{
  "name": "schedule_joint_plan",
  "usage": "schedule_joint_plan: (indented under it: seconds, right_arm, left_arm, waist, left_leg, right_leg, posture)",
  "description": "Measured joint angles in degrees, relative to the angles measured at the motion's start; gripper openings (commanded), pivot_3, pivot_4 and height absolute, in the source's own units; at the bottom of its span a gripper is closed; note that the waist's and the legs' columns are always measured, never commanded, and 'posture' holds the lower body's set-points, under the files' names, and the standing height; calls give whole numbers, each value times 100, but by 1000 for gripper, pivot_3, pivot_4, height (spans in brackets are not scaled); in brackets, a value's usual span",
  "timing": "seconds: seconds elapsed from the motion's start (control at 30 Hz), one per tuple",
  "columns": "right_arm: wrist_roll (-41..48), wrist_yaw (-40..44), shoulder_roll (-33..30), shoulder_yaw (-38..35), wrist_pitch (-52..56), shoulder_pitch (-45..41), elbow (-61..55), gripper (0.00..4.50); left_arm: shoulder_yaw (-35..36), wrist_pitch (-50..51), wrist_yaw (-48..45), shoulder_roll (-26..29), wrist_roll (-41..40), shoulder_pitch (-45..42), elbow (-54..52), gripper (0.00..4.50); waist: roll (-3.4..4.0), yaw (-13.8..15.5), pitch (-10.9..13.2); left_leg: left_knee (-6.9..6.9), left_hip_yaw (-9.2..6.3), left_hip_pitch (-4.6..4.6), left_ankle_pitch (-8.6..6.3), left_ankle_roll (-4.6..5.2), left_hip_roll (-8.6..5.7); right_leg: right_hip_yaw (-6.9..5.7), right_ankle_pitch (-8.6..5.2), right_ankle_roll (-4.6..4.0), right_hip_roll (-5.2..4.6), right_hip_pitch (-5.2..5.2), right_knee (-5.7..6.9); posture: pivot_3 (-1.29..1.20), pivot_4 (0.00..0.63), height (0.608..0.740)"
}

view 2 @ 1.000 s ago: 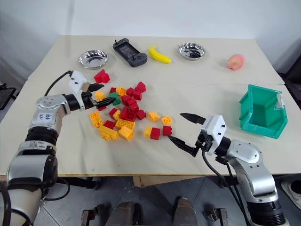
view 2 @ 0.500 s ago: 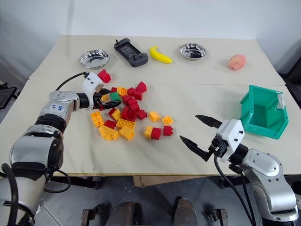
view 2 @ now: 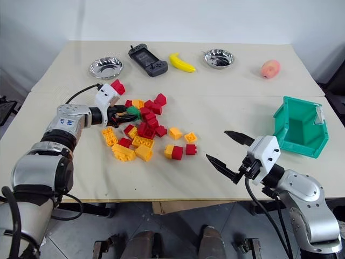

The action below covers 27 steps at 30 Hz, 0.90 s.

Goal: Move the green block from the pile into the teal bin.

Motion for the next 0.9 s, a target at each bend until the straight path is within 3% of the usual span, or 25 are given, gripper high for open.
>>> schedule_joint_plan:
  seconds: [0.13,0.27,0.4,0.6,0.83,0.9]
  right_arm:
    - [24,-13,-53,-453,-3,392,-37,4500]
    - [50,-32,-82,-952,-12,756,-63,4500]
    - [57,-47,-99,-1393,-10,1097,-83,4500]
    - [63,-169,-28,-1987,13,1902,-395,4500]
    - [51,-451,142,-1944,48,2168,-764,4500]
    - [26,-480,120,-1916,114,2110,-749,4500]
  left_arm:
    - [37,-152,-1739,149,-207,-450,-209,2097]
    - [-183,-155,-2984,-562,-313,-720,-776,2097]
    - [-515,-245,-3062,-2041,-351,-453,-1032,2097]
    - [-1061,-636,-2028,-3243,25,-224,-917,2097]
    - [-902,-927,-1365,-3580,-87,-173,-834,4253]
    - [-783,-985,-1430,-3547,-235,-173,-925,4469]
  waist:
    - [-9,88,5]
    - [-8,214,5]
    - [-13,292,8]
    - [-12,142,7]
    - [-12,158,7]
    - [-11,160,7]
  left_leg:
    - [6,-1,-17,-1,3,-2]
    - [19,-4,-13,-6,11,-8]
    - [27,-3,-20,-10,18,-11]
    - [15,0,-24,-10,18,-10]
    - [27,-3,-25,-11,21,-10]
    - [27,-4,-25,-12,21,-10]
  right_leg:
    - [-4,0,1,-1,-7,-3]
    - [-3,5,10,-5,11,-11]
    - [-1,10,17,-6,10,-19]
    - [1,9,16,-6,-5,-22]
    - [4,9,15,-9,-3,-19]
    - [3,9,15,-9,-4,-18]
  posture:
    - [0,150,740]
    - [0,150,740]
    - [0,150,740]
    - [0,150,740]
    - [0,150,740]
    - [0,150,740]
